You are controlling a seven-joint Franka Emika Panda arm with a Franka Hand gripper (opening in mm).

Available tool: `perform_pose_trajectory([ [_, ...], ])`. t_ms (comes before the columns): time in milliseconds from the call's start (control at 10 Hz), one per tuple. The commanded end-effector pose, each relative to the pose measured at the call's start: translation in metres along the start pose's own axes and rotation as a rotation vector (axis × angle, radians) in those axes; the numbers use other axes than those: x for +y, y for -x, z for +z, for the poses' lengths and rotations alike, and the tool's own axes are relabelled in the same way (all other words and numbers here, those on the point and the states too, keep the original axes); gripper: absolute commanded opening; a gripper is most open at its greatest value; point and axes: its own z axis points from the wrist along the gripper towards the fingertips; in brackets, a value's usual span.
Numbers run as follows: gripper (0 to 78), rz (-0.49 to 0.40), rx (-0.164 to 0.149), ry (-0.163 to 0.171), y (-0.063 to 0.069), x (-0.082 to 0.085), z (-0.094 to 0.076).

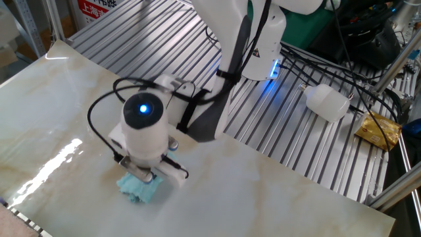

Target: Clean the tabletop with a sponge

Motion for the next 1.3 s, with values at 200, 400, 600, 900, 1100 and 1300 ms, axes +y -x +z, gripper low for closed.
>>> perform_pose_trajectory([
  [200,1.3,0.026,-0.022,0.022,0.0,0.002,0.0],
  [400,1.3,0.034,-0.042,0.023,0.0,0.002,0.0],
  [600,1.3,0.037,-0.059,0.024,0.0,0.002,0.0],
  [900,1.3,0.057,-0.05,0.004,-0.01,0.002,0.008],
  [1100,1.3,0.05,-0.052,0.004,-0.03,-0.01,0.019],
  [1300,1.3,0.04,-0.036,0.003,-0.041,-0.024,0.01],
])
